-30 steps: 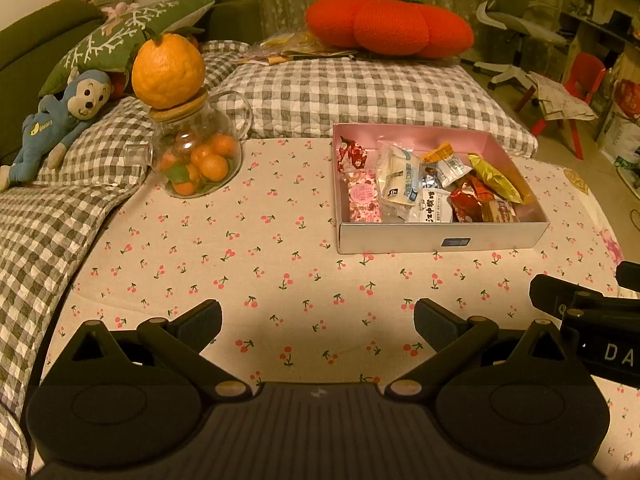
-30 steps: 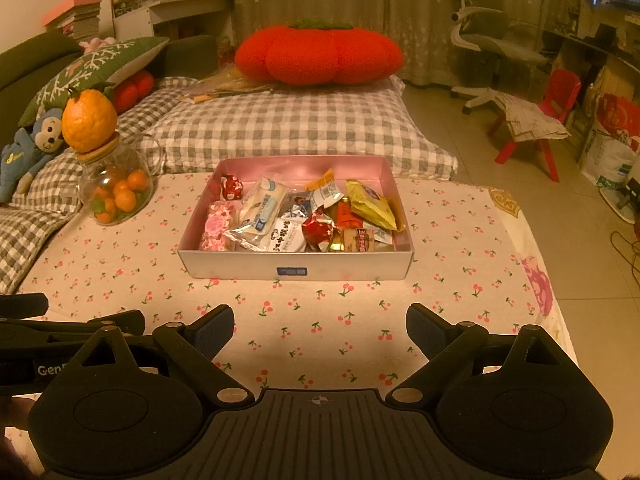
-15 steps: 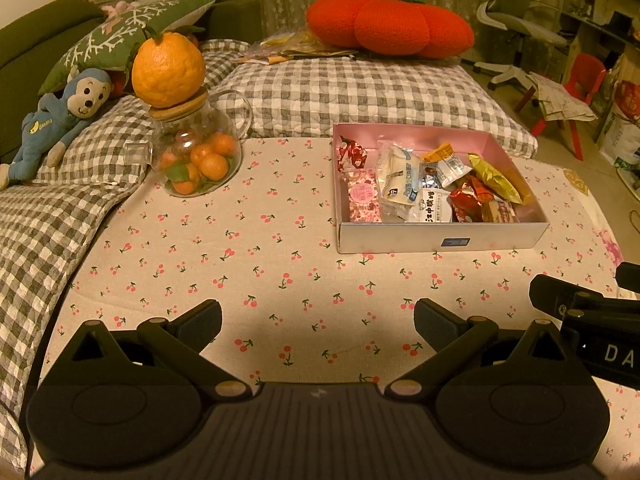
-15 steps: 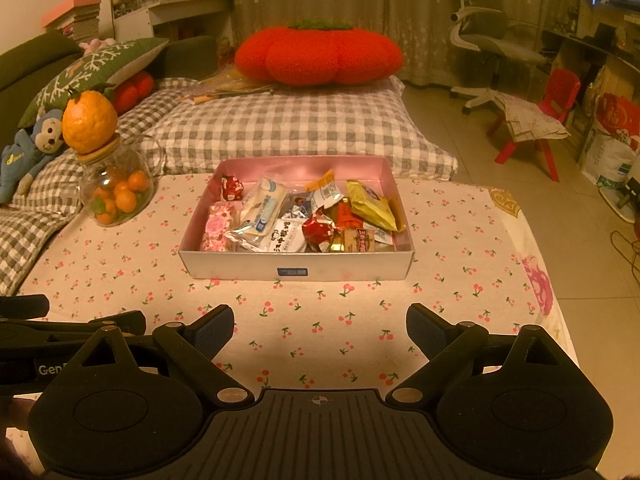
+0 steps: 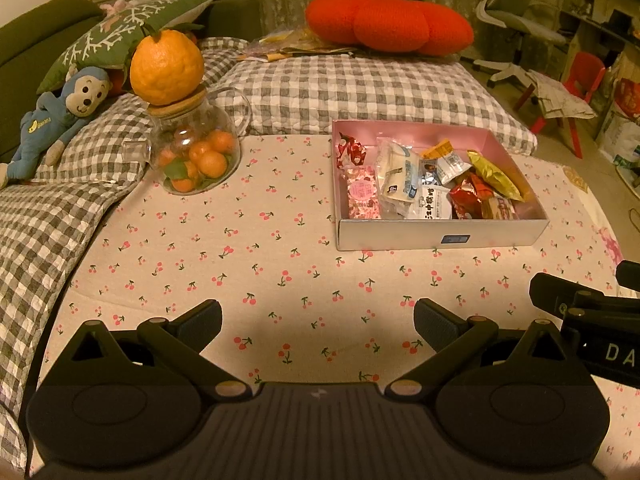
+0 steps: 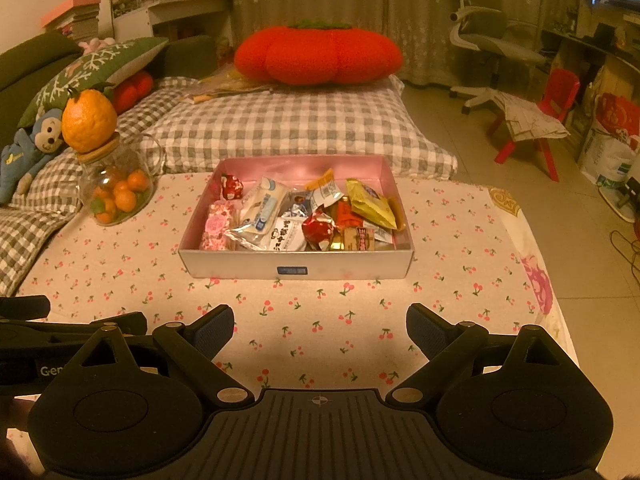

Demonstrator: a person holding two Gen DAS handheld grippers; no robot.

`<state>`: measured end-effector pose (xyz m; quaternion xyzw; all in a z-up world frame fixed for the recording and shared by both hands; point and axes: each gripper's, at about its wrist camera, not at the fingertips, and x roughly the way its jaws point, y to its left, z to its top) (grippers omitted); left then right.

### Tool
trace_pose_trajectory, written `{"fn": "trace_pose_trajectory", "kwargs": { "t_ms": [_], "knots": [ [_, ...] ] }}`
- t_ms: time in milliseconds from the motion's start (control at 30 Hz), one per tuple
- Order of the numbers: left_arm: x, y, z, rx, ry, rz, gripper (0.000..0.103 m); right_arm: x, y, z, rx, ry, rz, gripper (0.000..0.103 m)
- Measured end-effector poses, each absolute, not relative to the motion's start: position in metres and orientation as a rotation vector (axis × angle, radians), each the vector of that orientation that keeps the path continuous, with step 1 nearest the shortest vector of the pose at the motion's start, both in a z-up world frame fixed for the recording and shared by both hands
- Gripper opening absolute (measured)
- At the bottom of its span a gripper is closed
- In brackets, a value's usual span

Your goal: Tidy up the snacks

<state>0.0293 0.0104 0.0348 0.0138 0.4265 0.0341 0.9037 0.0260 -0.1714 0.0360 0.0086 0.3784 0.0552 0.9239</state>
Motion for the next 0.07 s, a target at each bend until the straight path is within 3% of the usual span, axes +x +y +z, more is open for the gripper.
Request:
{"fn": "trace_pose_trajectory", "kwargs": {
  "t_ms": [67],
  "knots": [
    [0.0295,0.0104,0.0344,0.03,0.883,0.069,0.102,0.0261,-0.1716,0.0358,0.018,0.777,0.113,0.095]
  ]
}}
